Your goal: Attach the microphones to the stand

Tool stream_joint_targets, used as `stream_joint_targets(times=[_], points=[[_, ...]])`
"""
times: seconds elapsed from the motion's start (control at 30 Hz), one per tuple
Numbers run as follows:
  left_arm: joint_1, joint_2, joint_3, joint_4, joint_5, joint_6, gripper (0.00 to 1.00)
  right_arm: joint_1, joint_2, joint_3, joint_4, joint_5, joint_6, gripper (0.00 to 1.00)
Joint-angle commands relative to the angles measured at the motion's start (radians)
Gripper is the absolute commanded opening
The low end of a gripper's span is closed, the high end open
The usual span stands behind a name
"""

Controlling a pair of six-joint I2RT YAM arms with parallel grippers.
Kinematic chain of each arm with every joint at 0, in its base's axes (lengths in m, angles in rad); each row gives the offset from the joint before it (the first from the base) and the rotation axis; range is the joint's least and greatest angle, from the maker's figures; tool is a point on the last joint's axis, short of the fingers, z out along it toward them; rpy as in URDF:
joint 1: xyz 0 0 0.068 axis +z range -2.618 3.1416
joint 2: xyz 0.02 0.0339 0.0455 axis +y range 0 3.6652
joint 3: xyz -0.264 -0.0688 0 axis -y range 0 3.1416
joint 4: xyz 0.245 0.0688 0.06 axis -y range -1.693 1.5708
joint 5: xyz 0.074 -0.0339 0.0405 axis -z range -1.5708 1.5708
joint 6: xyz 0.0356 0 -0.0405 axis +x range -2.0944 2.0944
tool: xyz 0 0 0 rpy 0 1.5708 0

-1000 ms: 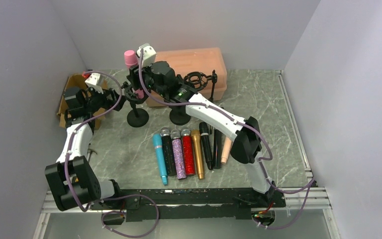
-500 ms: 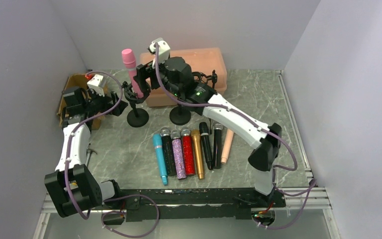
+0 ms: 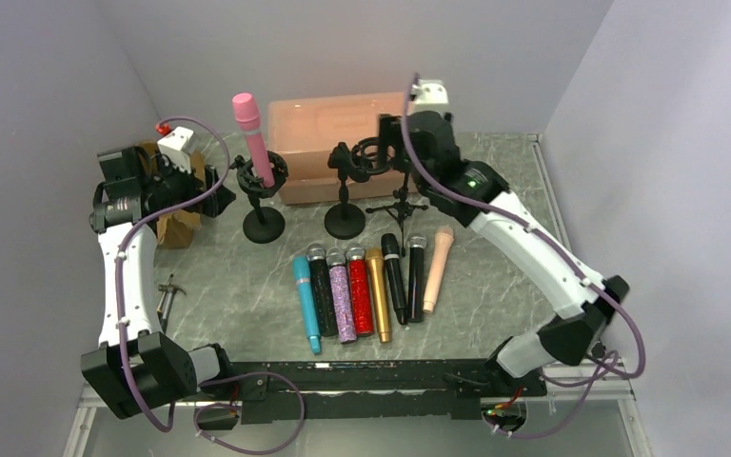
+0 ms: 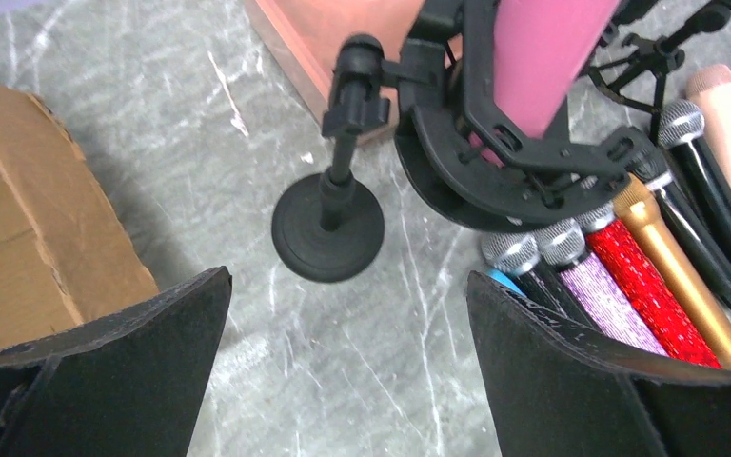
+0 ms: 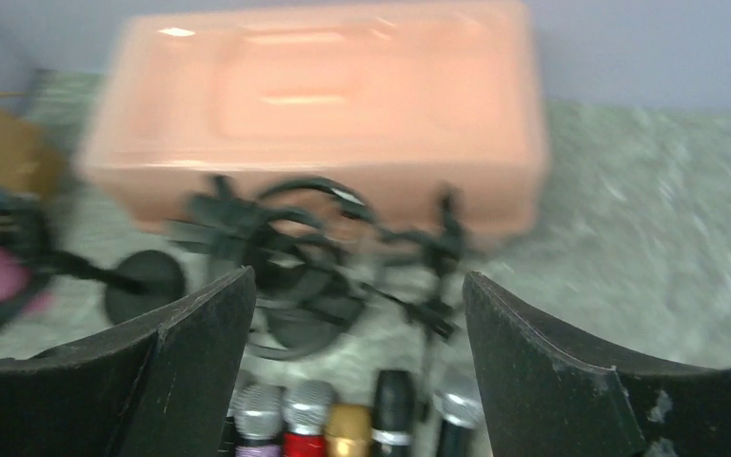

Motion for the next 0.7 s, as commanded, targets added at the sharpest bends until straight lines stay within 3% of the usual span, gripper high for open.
stream_joint_targets(times=[0.0,0.27,0.5,0.67], points=[[0.006,-0.024,0.062,-0.165,0.04,0.044,1.0,-0.063,-0.155,-0.19,-0.043,0.098,0.082,0.8],[0.006,-0.035,0.074,-0.175,0.093,0.008,0.99,-0.121,-0.27,-0.491,0.227,0.018,-0.032,0.64],[0.006,-0.046,0.058,-0.17,0.098,0.008,0.99,-0.212,-0.183,-0.545,0.441,-0.128,-0.142,0.5],[0.006,-0.053,0.046,-0.163,0.096,0.019,0.99,-0.241,-0.168,-0.608,0.646,-0.271,-0.189,0.51]])
